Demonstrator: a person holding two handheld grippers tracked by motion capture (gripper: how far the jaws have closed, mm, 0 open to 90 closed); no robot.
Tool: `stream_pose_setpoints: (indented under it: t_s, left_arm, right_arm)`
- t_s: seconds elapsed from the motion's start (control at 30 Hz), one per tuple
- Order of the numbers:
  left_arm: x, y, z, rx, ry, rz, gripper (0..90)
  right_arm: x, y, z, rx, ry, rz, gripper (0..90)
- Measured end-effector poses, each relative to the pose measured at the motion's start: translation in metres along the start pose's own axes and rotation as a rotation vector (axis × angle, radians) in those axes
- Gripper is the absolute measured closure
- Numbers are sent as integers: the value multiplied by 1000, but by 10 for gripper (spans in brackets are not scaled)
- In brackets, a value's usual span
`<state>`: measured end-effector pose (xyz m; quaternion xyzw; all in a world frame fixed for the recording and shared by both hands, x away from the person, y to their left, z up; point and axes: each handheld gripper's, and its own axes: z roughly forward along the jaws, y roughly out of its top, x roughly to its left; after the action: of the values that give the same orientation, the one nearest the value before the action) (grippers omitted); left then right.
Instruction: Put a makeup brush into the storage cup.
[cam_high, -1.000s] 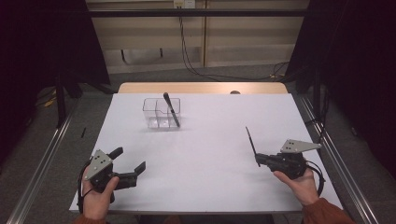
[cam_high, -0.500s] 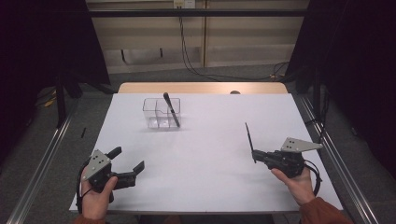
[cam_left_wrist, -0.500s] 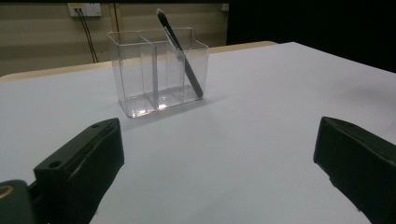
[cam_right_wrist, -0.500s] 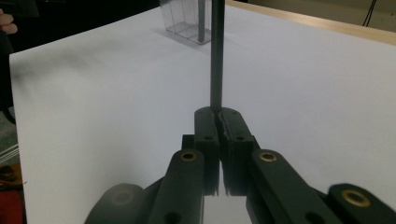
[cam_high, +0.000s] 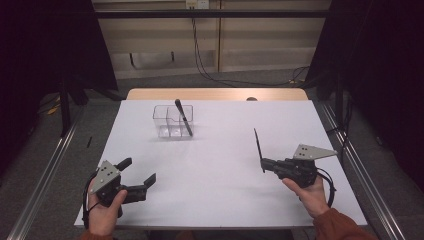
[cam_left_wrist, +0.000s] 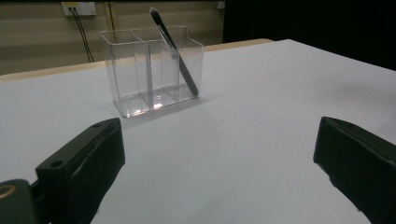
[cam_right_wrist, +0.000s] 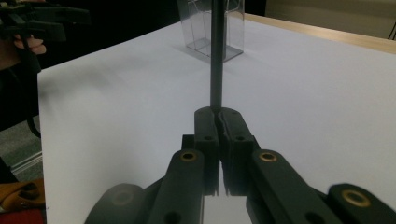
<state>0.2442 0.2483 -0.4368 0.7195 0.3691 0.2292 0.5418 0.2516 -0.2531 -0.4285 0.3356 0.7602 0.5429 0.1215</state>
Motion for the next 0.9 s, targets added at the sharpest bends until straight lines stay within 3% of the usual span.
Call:
stream_pose_setpoints:
  t_s: [0.37, 0.5, 0.9]
  left_arm:
    - [-3, 2, 2, 0, -4, 4, 15]
    - [-4, 2, 3, -5, -4, -15, 15]
    - [-12, 4, 5, -6, -40, -11, 17]
  right_arm:
    - [6, 11, 17, -9, 44, -14, 871]
    - [9, 15, 25, -8, 61, -20, 871]
    - [18, 30, 43, -19, 111, -47, 870]
